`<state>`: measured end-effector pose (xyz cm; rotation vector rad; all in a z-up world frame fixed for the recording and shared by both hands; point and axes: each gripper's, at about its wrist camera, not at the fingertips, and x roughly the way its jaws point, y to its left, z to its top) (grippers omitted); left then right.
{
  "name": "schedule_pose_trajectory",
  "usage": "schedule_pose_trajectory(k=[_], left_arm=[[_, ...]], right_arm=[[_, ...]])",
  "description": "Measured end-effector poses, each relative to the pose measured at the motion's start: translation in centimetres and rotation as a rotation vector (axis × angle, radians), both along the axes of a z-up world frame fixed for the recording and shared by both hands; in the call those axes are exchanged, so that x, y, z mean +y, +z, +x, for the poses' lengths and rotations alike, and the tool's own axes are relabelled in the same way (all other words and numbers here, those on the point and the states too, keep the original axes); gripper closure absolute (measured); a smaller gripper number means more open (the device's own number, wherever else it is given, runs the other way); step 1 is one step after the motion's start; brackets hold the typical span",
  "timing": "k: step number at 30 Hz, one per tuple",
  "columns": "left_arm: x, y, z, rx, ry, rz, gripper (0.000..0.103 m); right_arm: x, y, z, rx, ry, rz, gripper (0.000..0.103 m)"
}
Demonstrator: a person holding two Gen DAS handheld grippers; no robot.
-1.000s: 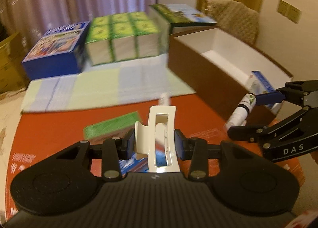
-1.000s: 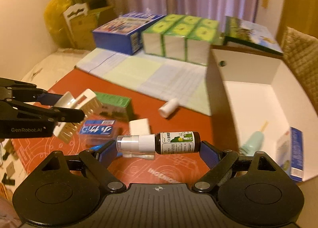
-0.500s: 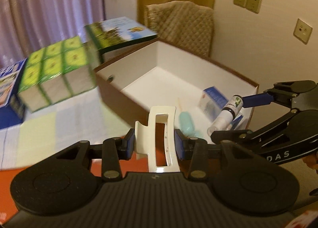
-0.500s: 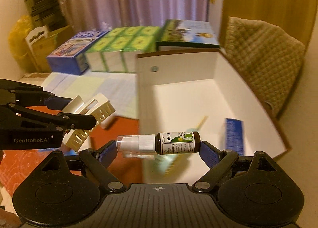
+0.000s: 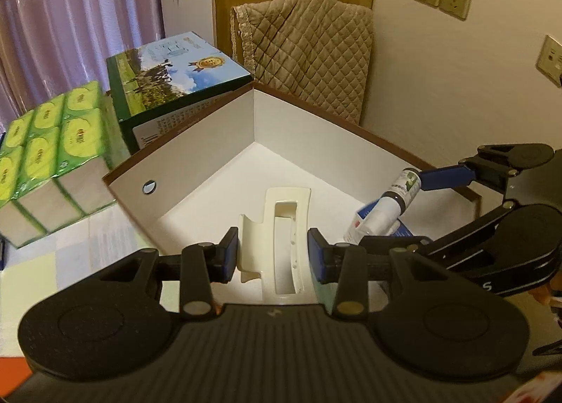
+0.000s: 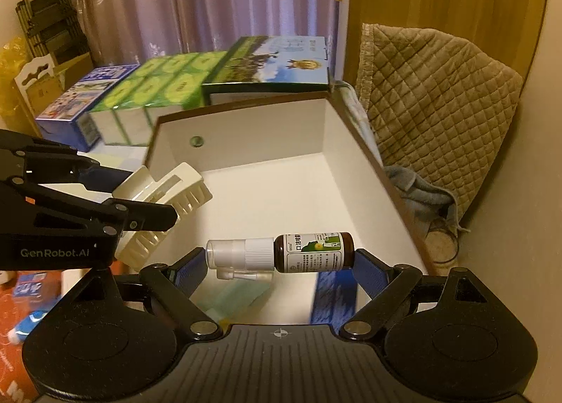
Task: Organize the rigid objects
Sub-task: 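Carry the hair clip and spray bottle over the brown box with both grippers, then open both grippers to drop the hair clip and spray bottle into the box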
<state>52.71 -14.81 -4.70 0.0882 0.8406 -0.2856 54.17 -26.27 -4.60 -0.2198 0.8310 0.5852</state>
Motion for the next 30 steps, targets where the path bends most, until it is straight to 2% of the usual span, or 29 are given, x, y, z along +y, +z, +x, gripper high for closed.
schedule_pose_trajectory(k=[7,14,16,19,30], left_arm=[[-0.3,-2.1,3.5,0.052,0.032,-0.004,0.067],[-0.1,-4.1,5.6,0.115,0.069,-0.008,0.069],[0.0,-4.6,6.1,0.129,0.075,-0.011,0.067],[-0.1,-5.1,6.3,0.14,0.079,0.004,0.059],[0.6,-4.6,5.3,0.149,0.062,0.003,0.058]], right_arm=[[0.4,-2.4,4.3,0.023,0.035,-0.026,0.017],[1.3,-4.7,6.6,0.038,0.074,-0.061,0.017],[1.5,-5.2,6.9,0.038,0.081,-0.065,0.017],[1.7,-5.8,7.2,0.027,0.076,-0.085,0.017],[1.3,-5.0,6.1,0.036,0.066,-0.073,0.016]])
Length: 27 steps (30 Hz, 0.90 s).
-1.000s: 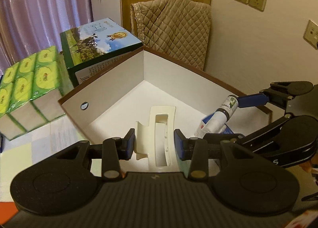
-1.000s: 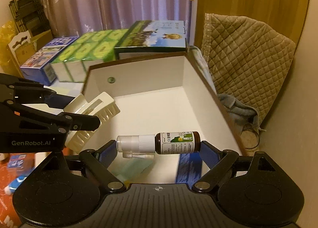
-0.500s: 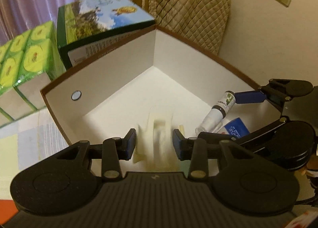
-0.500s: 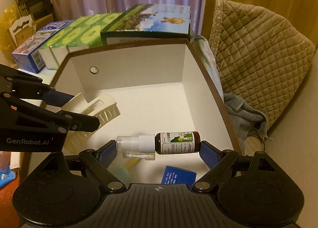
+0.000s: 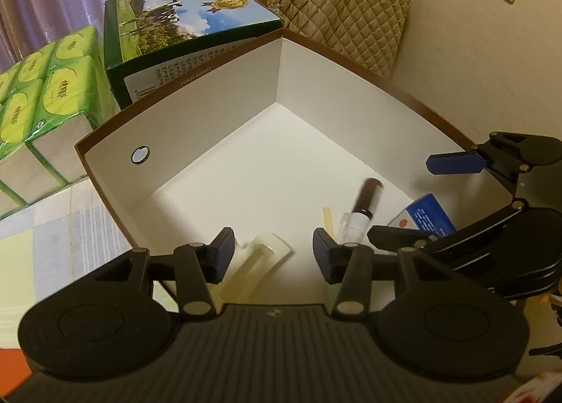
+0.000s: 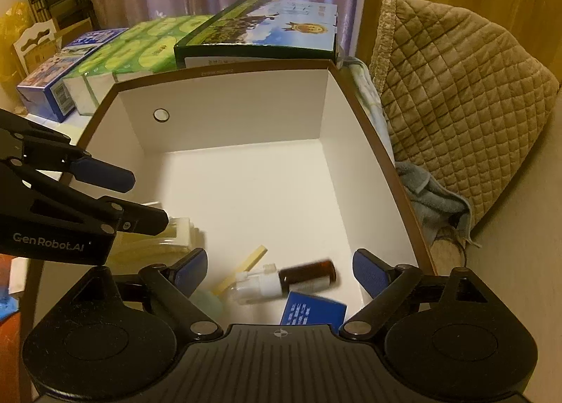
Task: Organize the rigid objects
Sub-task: 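Open both grippers to drop the hair clip and spray bottle into the box, then withdraw both grippers from the brown box back over the mat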
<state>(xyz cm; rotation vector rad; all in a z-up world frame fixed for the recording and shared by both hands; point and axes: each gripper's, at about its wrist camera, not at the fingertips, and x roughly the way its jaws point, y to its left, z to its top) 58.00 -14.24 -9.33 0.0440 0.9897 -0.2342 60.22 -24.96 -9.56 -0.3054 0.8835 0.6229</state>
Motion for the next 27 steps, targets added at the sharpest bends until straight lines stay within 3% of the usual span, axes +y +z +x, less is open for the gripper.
schedule_pose_trajectory(k=[15,27], left_arm=[[0.8,3.0,-3.1,-0.062,-0.015,-0.041,0.058],[3.4,6.0,-8.7,-0.143,-0.022,-0.05,0.049]], right_arm=[[-1.3,2.4,-3.6,-0.016,-0.086,0.05,0.016],[-1.7,5.4,-9.1,-0.048,-0.157,0.117,0.016]])
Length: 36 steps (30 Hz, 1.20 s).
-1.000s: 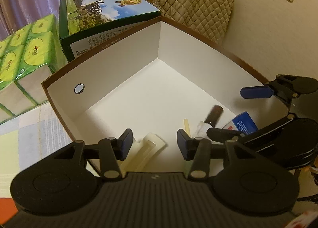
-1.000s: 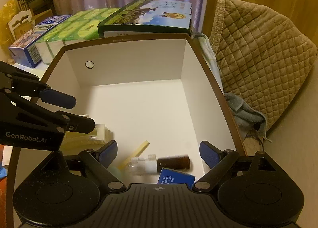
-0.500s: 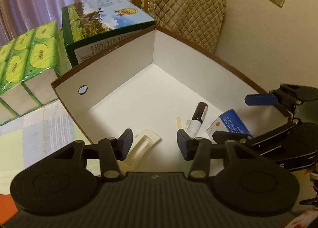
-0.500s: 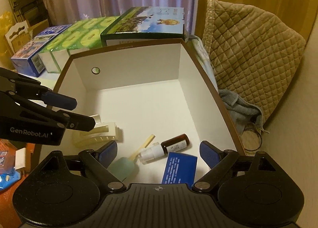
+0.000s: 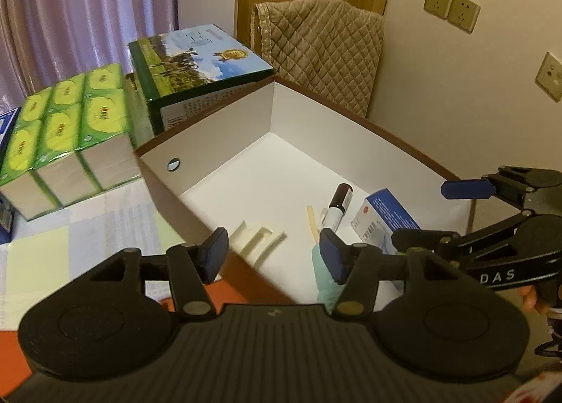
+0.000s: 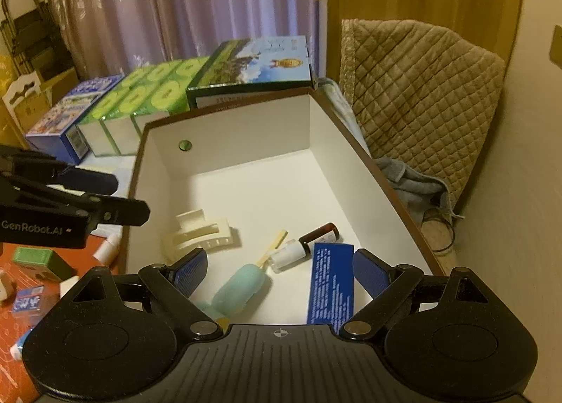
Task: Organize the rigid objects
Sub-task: 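Withdraw both grippers from the brown box back over the mat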
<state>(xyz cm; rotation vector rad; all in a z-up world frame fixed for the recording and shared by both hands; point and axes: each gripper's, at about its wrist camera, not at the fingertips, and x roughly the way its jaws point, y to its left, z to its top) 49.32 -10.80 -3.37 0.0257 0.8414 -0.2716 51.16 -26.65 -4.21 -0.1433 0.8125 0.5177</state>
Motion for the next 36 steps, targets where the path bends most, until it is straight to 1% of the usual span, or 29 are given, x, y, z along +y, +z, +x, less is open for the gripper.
schedule_pose_trajectory(k=[4,7,9,11,14,19,24,31,36], left_arm=[[1.3,0.9,-2.4,-0.028,0.01,0.001,0.043],[2.3,1.5,-4.3,-0.048,0.015,0.004,0.041],[2.9,1.8,-5.7,-0.058,0.018,0.005,0.036],[3.8,2.0,-7.0,-0.061,0.023,0.0,0.035],[5.1,2.1,-8.9,-0.053,0.032,-0.008,0.035],[7.6,2.2,-11.8,-0.048,0.057,0.001,0.035],[10.1,1.7,-14.6,-0.026,0.087,0.006,0.035],[13.5,0.7,-17.8,0.022,0.146,0.014,0.035],[15.4,0.1,-19.8,0.047,0.184,0.017,0.035]], right_arm=[[0.2,0.8,-2.2,-0.027,-0.023,0.032,0.016],[0.6,1.5,-4.1,-0.043,-0.032,0.049,0.016],[1.0,1.9,-5.5,-0.055,-0.037,0.066,0.016],[1.4,2.2,-6.9,-0.069,-0.039,0.076,0.016],[2.4,2.4,-8.8,-0.064,-0.029,0.092,0.016],[4.0,2.5,-11.6,-0.042,-0.009,0.107,0.016],[5.6,2.3,-14.0,-0.026,0.029,0.123,0.016],[8.4,1.5,-16.1,0.04,0.082,0.126,0.016],[10.6,0.5,-17.5,0.08,0.139,0.107,0.016]])
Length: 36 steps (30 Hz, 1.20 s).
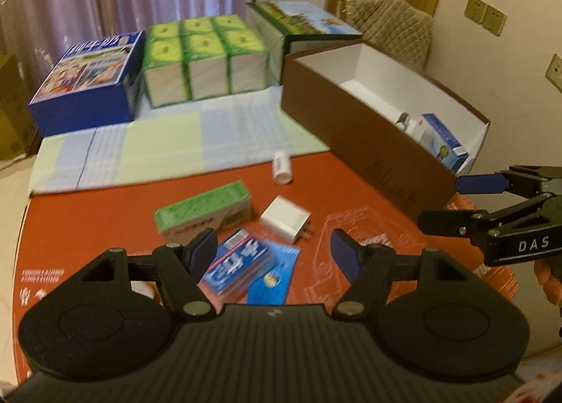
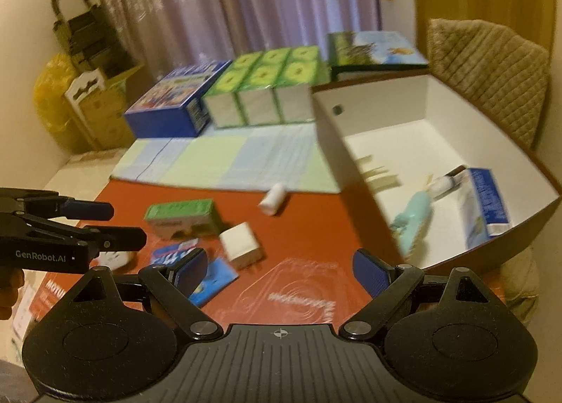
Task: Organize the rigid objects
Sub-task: 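Withdraw both grippers from the brown box back over the mat, then reach the left gripper to the white power strip while the right gripper reaches the toothpick box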
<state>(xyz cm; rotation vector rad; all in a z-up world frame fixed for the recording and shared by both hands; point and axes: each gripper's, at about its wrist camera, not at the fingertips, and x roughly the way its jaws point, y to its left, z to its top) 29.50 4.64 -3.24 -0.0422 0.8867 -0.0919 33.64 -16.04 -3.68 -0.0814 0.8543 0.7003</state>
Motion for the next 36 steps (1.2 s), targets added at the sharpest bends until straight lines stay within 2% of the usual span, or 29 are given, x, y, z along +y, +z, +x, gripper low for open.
schedule_pose_trajectory(k=[11,22,32,36], left_arm=[[4.2,-1.5,-3.6,0.043,0.093,0.014,0.035],[7.8,-2.7,-5.9,0.071,0.175,0.025,0.035],[9.6,-3.9,-6.4,0.081,0.189,0.047,0.036],[9.8,-4.5,-6.4,0.074,0.173,0.081,0.036]], right_arm=[[4.9,-2.5,-2.5,0.061,0.128,-0.054,0.016],[8.9,-4.2,-3.4,0.083,0.183,-0.071,0.016],[11.7,-5.3,-3.9,0.08,0.212,-0.095,0.016],[12.4,-5.6,-3.9,0.079,0.216,-0.096,0.016]])
